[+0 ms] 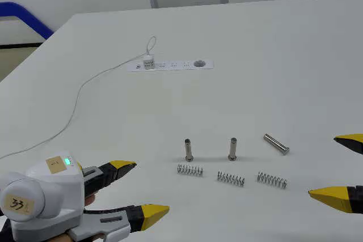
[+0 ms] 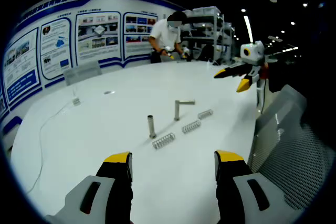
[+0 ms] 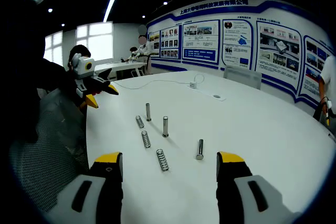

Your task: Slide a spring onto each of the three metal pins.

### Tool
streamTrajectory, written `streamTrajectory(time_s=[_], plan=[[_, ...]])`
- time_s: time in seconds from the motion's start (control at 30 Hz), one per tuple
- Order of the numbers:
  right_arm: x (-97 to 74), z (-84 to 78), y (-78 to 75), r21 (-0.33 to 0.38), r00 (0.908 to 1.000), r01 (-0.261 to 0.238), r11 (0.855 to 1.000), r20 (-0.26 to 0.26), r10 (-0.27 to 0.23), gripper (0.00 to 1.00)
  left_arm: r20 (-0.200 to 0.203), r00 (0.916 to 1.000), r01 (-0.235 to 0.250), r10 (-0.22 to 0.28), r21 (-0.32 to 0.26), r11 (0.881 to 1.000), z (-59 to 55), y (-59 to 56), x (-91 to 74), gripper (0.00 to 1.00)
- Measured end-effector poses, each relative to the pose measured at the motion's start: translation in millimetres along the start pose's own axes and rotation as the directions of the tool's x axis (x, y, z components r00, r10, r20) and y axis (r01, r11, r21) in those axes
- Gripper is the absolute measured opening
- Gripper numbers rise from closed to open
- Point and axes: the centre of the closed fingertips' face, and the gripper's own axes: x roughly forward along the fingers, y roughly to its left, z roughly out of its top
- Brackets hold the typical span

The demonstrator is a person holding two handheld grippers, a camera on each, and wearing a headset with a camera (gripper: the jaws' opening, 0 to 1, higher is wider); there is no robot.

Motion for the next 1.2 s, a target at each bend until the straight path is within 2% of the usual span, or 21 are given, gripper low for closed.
streamTrajectory(time_s=[1.2], plan=[[5.8, -5.4, -2.5, -0.001, 0.9993, -0.014, 1.0, -0.035, 0.014, 0.7, -0.013, 0.9998, -0.017, 0.017, -0.004, 1.0, -2.7, 2.4, 0.4, 0.64]])
